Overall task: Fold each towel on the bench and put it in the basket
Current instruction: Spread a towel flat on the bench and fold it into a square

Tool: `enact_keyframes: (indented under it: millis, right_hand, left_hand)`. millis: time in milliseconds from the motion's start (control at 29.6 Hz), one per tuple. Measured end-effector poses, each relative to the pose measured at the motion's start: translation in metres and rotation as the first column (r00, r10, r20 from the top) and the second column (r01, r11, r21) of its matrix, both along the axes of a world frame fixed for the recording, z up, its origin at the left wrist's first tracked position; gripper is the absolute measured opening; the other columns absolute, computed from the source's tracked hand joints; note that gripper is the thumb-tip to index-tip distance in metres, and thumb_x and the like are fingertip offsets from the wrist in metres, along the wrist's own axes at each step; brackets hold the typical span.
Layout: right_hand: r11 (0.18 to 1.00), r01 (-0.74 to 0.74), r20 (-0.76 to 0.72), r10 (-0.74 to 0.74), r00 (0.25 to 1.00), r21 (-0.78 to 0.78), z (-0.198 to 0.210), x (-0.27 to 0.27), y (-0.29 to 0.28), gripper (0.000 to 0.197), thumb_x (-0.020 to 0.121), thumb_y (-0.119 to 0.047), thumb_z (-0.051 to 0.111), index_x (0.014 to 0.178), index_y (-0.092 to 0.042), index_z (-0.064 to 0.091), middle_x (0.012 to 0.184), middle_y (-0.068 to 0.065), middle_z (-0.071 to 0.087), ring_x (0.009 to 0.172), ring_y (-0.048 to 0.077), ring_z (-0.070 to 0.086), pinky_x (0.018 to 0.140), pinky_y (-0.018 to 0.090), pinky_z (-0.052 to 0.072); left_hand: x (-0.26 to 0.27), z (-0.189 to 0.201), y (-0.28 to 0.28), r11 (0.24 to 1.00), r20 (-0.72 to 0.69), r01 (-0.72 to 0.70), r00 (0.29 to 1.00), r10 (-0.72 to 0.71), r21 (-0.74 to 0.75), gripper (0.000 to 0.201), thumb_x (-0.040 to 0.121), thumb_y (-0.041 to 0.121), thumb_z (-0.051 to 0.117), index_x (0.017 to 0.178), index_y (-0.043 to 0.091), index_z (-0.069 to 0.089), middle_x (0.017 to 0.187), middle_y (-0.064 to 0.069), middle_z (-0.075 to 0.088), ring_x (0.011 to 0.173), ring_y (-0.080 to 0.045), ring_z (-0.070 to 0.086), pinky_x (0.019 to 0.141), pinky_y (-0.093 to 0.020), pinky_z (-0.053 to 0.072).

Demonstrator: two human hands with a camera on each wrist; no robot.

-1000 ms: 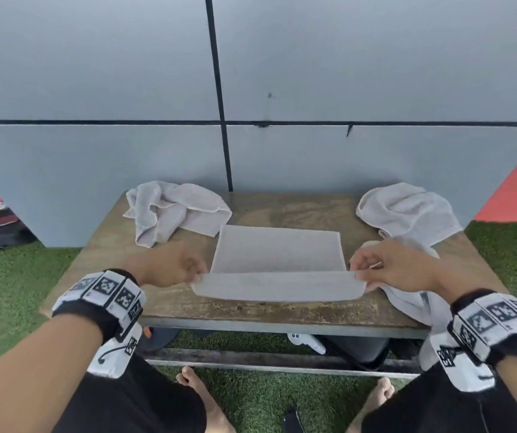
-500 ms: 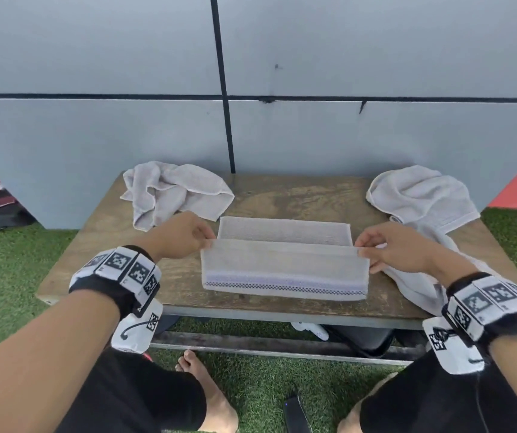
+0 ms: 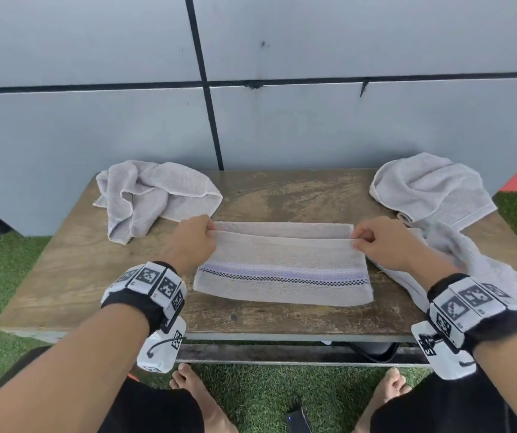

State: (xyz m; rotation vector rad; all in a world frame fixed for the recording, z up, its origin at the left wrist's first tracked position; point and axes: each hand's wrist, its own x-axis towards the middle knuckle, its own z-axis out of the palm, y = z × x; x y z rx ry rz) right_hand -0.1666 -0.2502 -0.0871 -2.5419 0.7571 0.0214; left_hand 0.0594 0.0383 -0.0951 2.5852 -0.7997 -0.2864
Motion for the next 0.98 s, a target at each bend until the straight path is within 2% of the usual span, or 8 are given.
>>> enact_keyframes:
  millis: [169, 236, 270, 337, 540, 776, 877, 979]
  right_hand:
    - [0.999, 0.030, 0.037, -0.029, 0.999, -0.012, -0.004, 0.007, -0.004, 0.006, 0.093, -0.022, 0.067, 0.090, -0.024, 0.072, 0.089, -0.003, 0.069, 0.088, 0.017, 0.061, 0.080, 0.028, 0.043]
    - [0.997, 0.063, 0.085, -0.059, 0.995, -0.044, -0.003, 0.013, -0.006, 0.008, 0.094, -0.021, 0.065, 0.093, -0.018, 0.073, 0.090, -0.002, 0.070, 0.087, 0.018, 0.062, 0.077, 0.028, 0.042]
    - [0.996, 0.082, 0.113, -0.076, 0.991, -0.047, -0.002, 0.016, -0.007, 0.009, 0.095, -0.020, 0.065, 0.092, -0.016, 0.072, 0.089, -0.001, 0.070, 0.084, 0.018, 0.062, 0.074, 0.028, 0.041]
    - [0.993, 0.107, 0.146, -0.099, 0.984, -0.047, -0.003, 0.024, -0.008, 0.010, 0.095, -0.020, 0.064, 0.091, -0.015, 0.072, 0.087, 0.000, 0.070, 0.082, 0.018, 0.063, 0.070, 0.028, 0.041]
    - [0.989, 0.123, 0.122, -0.112, 0.986, -0.081, -0.015, 0.039, -0.012, 0.010, 0.093, -0.023, 0.067, 0.087, -0.017, 0.072, 0.088, 0.000, 0.070, 0.087, 0.020, 0.064, 0.081, 0.034, 0.051]
    - [0.983, 0.157, 0.027, -0.155, 0.988, -0.095, -0.021, 0.043, -0.012, 0.008, 0.092, -0.027, 0.067, 0.091, -0.020, 0.073, 0.094, 0.002, 0.072, 0.095, 0.025, 0.063, 0.088, 0.040, 0.053]
    - [0.983, 0.164, -0.001, -0.165, 0.986, -0.085, -0.022, 0.045, -0.012, 0.012, 0.094, -0.027, 0.067, 0.095, -0.019, 0.075, 0.096, 0.003, 0.071, 0.096, 0.025, 0.064, 0.088, 0.036, 0.052]
    - [0.981, 0.179, -0.012, -0.180, 0.984, -0.076, -0.021, 0.047, -0.009, 0.012, 0.093, -0.025, 0.068, 0.084, -0.020, 0.072, 0.091, 0.004, 0.070, 0.089, 0.025, 0.063, 0.079, 0.032, 0.049]
  left_hand:
    - [0.010, -0.010, -0.007, 0.978, 0.035, -0.052, 0.998, 0.060, -0.204, 0.013, 0.096, 0.012, 0.052, 0.099, 0.017, 0.064, 0.093, 0.003, 0.064, 0.080, -0.013, 0.057, 0.065, -0.025, 0.039]
    - [0.014, -0.011, -0.011, 0.962, 0.066, -0.061, 0.995, 0.082, -0.267, 0.011, 0.095, 0.012, 0.053, 0.098, 0.017, 0.063, 0.090, 0.004, 0.064, 0.077, -0.013, 0.057, 0.063, -0.021, 0.041]
    - [0.017, -0.012, -0.012, 0.957, 0.073, -0.072, 0.993, 0.096, -0.280, 0.010, 0.095, 0.013, 0.054, 0.097, 0.015, 0.064, 0.089, 0.003, 0.064, 0.077, -0.015, 0.058, 0.065, -0.024, 0.044]
    - [0.022, -0.014, -0.015, 0.957, 0.080, -0.097, 0.989, 0.123, -0.273, 0.010, 0.095, 0.014, 0.055, 0.097, 0.012, 0.065, 0.088, 0.001, 0.065, 0.079, -0.020, 0.059, 0.071, -0.034, 0.047]
    - [0.025, -0.025, -0.017, 0.968, 0.087, -0.143, 0.983, 0.163, -0.206, 0.011, 0.094, 0.015, 0.057, 0.095, 0.011, 0.067, 0.093, -0.002, 0.066, 0.088, -0.020, 0.059, 0.079, -0.034, 0.047]
    - [0.032, -0.032, -0.017, 0.977, 0.071, -0.127, 0.987, 0.141, -0.173, 0.014, 0.094, 0.020, 0.060, 0.099, 0.014, 0.071, 0.105, -0.003, 0.067, 0.097, -0.022, 0.061, 0.089, -0.039, 0.052]
    - [0.034, -0.030, -0.019, 0.987, 0.074, -0.105, 0.991, 0.115, -0.122, 0.017, 0.096, 0.020, 0.060, 0.103, 0.012, 0.072, 0.105, -0.004, 0.065, 0.092, -0.019, 0.059, 0.082, -0.033, 0.047]
    - [0.035, -0.027, -0.019, 0.995, 0.081, -0.075, 0.994, 0.080, -0.059, 0.016, 0.096, 0.020, 0.060, 0.099, 0.010, 0.072, 0.100, -0.005, 0.064, 0.088, -0.019, 0.057, 0.076, -0.031, 0.044]
